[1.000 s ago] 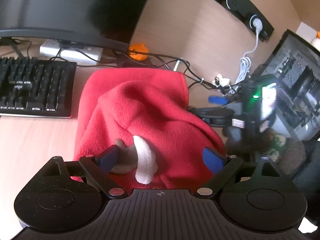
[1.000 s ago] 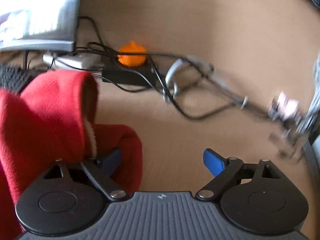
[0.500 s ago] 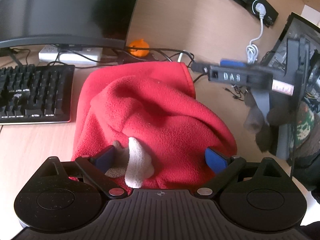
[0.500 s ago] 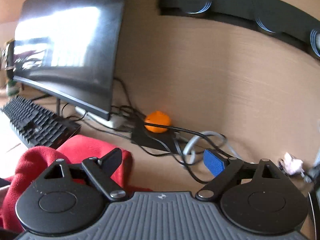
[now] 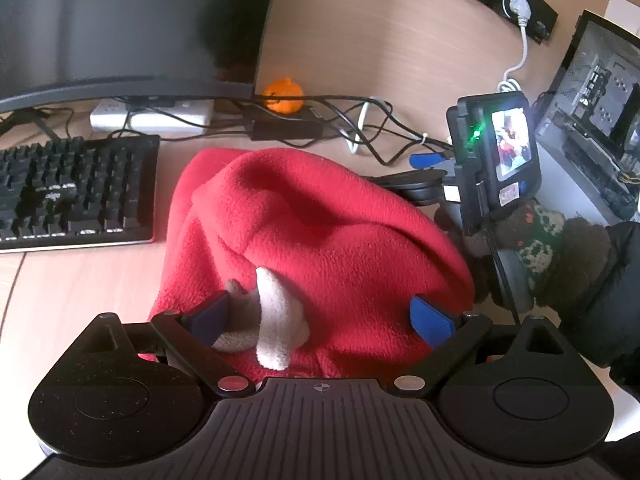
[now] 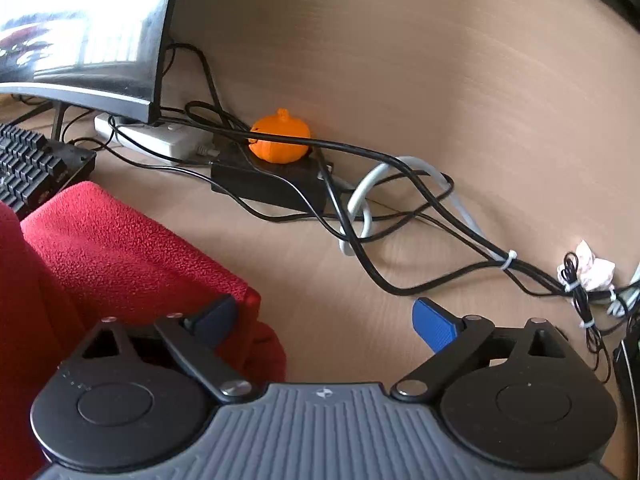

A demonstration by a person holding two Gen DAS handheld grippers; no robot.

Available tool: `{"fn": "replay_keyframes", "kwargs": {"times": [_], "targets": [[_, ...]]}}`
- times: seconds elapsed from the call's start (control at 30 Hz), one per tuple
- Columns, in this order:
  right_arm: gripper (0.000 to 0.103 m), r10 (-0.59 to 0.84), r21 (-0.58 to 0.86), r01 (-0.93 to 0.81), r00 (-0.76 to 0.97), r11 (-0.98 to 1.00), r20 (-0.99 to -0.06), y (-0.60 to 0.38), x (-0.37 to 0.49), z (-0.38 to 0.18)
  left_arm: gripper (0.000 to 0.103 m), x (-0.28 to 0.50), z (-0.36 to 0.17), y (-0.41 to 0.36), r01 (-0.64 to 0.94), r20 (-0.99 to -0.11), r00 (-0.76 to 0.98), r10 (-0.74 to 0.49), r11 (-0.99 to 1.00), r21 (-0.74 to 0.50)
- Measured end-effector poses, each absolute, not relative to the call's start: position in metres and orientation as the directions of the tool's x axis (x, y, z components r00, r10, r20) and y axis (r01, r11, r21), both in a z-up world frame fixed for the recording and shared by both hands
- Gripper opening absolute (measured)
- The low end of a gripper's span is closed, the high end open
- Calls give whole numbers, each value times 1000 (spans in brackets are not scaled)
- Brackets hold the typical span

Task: Fold clothes

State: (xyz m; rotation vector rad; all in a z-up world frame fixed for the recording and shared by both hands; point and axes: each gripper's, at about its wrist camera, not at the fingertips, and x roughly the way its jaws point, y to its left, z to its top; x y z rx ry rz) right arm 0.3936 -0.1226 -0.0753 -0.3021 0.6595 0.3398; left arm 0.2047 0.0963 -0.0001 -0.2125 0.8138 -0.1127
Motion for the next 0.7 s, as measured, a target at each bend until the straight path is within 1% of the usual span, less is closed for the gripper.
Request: {"fn": "replay_keyframes", "kwargs": {"times": [0.17, 0.27, 0.37, 0.47, 0.53, 0.6, 0.7], "targets": [[94, 254, -76, -354, 790, 932, -558, -147, 358, -43, 97, 182, 5, 95, 49, -722, 668, -181, 979, -200], [94, 323, -22, -389, 794, 921, -515, -154, 335, -28, 98, 169, 8, 94, 68, -730, 659, -181, 981, -182], [95, 378, -1, -438, 778, 899, -502, -153, 317, -18, 98, 156, 10, 93, 90, -738, 650, -179, 983, -160], [98, 439, 66, -483, 718, 873, -541, -151, 305, -15, 98, 151, 6, 87, 120, -751, 639, -167, 986, -117], [103, 501, 152, -525, 625, 837, -599, -149, 299, -24, 98, 152, 2, 84, 132, -762, 627, -162, 986, -101], [103, 546, 230, -545, 536, 806, -644, -146, 295, -35, 98, 152, -3, 82, 145, -772, 615, -162, 985, -91], [103, 577, 320, -517, 478, 794, -662, -144, 298, -47, 98, 152, -6, 82, 153, -779, 607, -159, 985, -82]]}}
